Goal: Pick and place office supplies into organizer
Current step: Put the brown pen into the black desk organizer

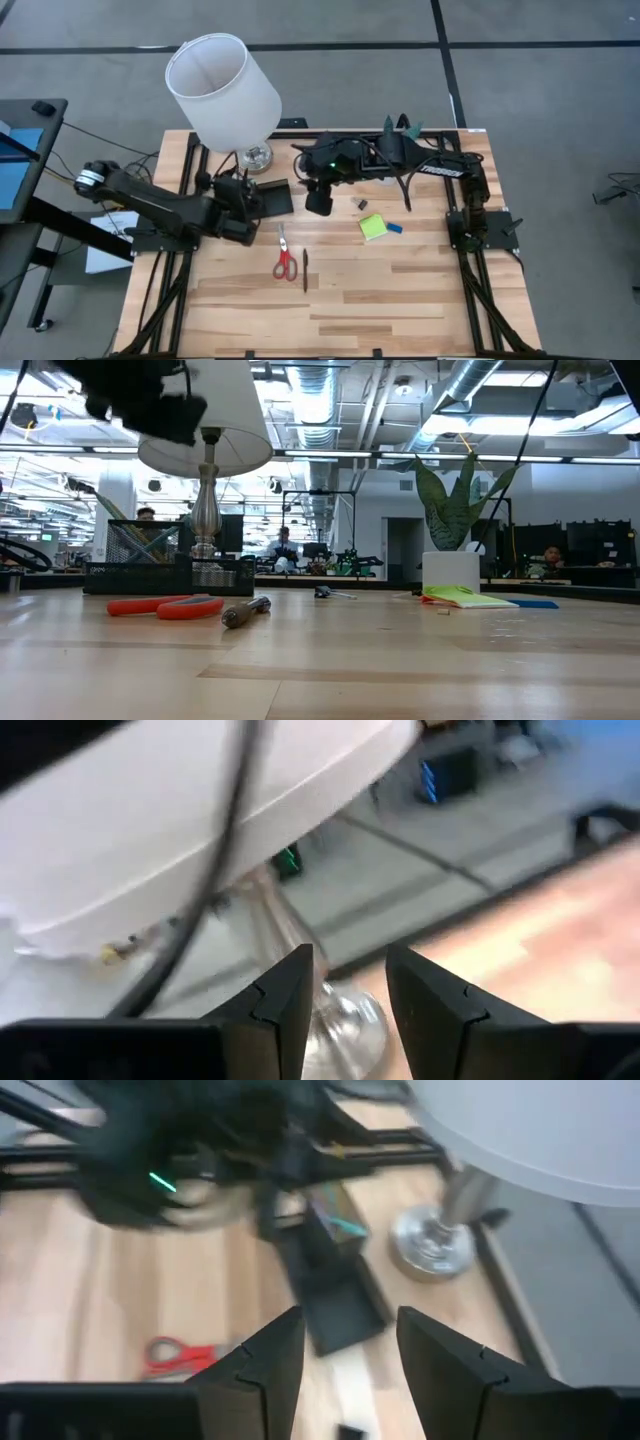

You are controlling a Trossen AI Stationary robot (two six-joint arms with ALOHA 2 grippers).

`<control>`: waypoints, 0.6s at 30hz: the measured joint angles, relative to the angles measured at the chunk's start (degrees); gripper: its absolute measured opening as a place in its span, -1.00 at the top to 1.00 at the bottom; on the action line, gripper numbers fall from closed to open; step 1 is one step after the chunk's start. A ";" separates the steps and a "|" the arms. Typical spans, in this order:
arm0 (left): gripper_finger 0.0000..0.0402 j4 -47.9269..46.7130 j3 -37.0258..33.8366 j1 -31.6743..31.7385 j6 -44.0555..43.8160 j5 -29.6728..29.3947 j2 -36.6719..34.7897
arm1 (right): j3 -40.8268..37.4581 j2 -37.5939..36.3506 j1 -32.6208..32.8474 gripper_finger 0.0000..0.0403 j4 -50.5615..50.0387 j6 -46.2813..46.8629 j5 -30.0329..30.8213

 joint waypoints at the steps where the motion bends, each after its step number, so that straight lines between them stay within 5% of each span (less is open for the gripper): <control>1: 0.40 -0.54 1.85 -0.49 2.64 3.20 -0.90 | -0.03 -0.48 -0.02 0.24 -1.36 0.00 1.19; 7: 0.40 5.31 7.34 -2.96 20.49 29.91 -4.68 | 0.07 -4.81 -0.09 0.24 -9.89 0.15 5.59; 10: 0.40 9.58 7.33 -3.97 21.66 41.11 -4.41 | 0.04 -5.89 -0.08 0.24 -14.14 0.74 5.88; 18: 0.39 11.05 7.31 -9.42 13.36 49.49 5.01 | -6.34 -5.57 0.42 0.29 -10.73 0.82 5.61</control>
